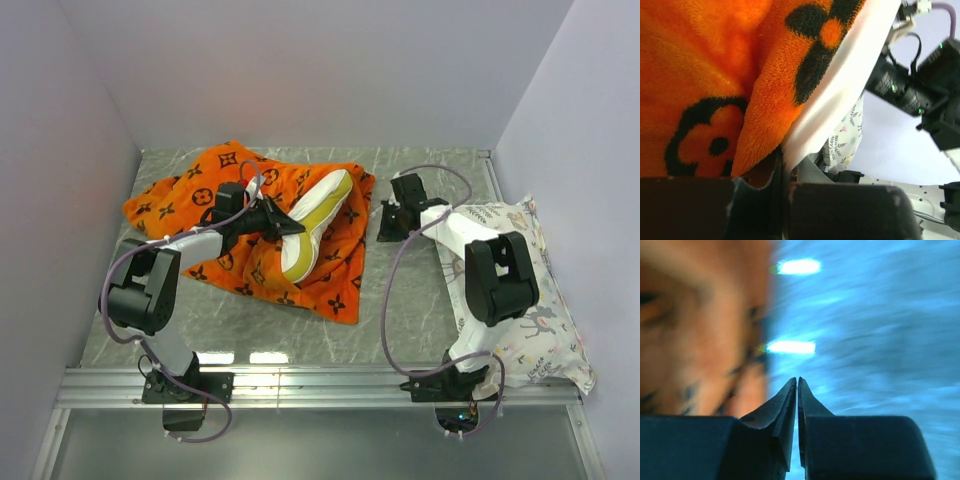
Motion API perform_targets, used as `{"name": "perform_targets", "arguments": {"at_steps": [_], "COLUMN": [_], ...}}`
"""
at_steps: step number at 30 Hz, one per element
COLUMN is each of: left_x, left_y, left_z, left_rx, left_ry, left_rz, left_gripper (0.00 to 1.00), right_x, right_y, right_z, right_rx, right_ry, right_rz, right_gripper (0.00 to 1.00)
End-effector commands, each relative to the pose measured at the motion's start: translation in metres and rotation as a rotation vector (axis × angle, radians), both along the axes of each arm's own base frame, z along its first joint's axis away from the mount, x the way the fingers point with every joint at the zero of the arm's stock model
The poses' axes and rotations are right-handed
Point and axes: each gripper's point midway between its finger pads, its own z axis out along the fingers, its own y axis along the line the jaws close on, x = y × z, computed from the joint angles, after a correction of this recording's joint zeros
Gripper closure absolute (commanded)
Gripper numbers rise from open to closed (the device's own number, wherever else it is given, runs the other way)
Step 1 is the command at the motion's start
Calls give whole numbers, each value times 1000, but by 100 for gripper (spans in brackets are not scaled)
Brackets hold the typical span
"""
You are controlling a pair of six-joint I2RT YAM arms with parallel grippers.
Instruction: Put the pillow into the pillowcase
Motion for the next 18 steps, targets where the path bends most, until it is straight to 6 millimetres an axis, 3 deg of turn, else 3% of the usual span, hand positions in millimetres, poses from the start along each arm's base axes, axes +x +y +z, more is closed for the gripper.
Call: {"name": "perform_targets", "arguments": {"at_steps": [1, 2, 5, 6, 7, 8, 11, 14, 18], "left_x": [5, 0, -3, -7, -8, -8, -14, -20, -29], "left_y": [-6, -9, -16, -18, -19, -21, -23, -26, -31], "left_z": [25, 31, 50, 54, 57, 66, 74, 82, 85], "left_rx": [-97, -123, -197, -213, -232, -257, -307, -321, -352], "left_ry": [-69, -74, -96, -94, -78, -109, -87, -101, -91], "left_rz": [-25, -55, -93, -114, -114, -130, -152, -183, -210], "left_gripper": [100, 100, 99, 100, 99, 99, 99, 99, 99], "right_x": [-11, -8, -21, -23, -25, -18, -9, 9, 31], "right_y": [72, 90, 117, 127, 135, 144, 167, 188, 208], "right_z": [71, 88, 95, 93, 77, 80, 57, 53, 69], "right_rx": [320, 393, 519, 535, 559, 603, 692, 784, 923], "right_ry": [-147, -211, -196, -182, -110, -133, -58, -68, -161], "right_rz": [151, 189, 203, 209, 177, 184, 137, 118, 92], "right_gripper": [86, 85, 76, 76, 77, 79, 83, 85, 82]}}
